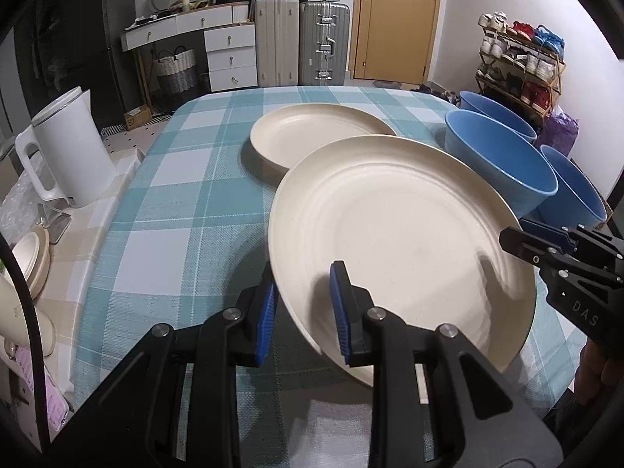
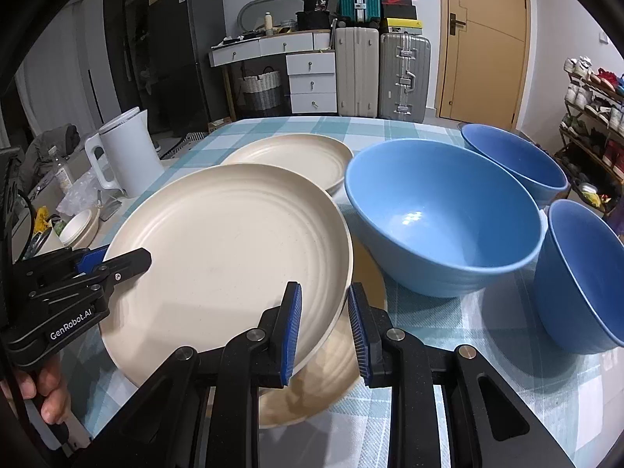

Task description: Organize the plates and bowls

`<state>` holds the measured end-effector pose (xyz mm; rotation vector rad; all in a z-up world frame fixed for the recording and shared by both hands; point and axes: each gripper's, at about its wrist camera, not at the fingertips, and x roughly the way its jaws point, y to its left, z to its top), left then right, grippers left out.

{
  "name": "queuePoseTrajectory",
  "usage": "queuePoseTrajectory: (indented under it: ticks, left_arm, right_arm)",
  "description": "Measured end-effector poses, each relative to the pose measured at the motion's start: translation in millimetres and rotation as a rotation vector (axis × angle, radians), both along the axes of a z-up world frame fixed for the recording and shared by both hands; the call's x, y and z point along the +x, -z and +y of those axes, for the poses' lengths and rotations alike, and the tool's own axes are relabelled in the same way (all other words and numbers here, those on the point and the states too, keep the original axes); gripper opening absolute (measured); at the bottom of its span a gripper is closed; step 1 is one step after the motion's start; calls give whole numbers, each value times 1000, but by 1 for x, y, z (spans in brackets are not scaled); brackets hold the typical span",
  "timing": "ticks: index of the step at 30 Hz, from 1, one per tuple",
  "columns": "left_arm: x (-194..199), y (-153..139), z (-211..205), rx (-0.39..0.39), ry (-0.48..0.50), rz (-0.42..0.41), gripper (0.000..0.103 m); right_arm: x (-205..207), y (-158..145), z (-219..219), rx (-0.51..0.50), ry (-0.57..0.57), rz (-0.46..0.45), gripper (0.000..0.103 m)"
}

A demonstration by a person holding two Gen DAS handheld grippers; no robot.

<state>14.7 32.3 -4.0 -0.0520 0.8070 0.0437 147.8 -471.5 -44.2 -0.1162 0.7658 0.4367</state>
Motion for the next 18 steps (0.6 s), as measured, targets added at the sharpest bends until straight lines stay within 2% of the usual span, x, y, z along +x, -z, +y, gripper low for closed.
queuePoseTrajectory:
  ticks: [18]
  left_arm:
    - [8, 21, -19, 59, 41, 53, 24]
  right_arm:
    - [0, 12, -7, -16, 38, 18, 25]
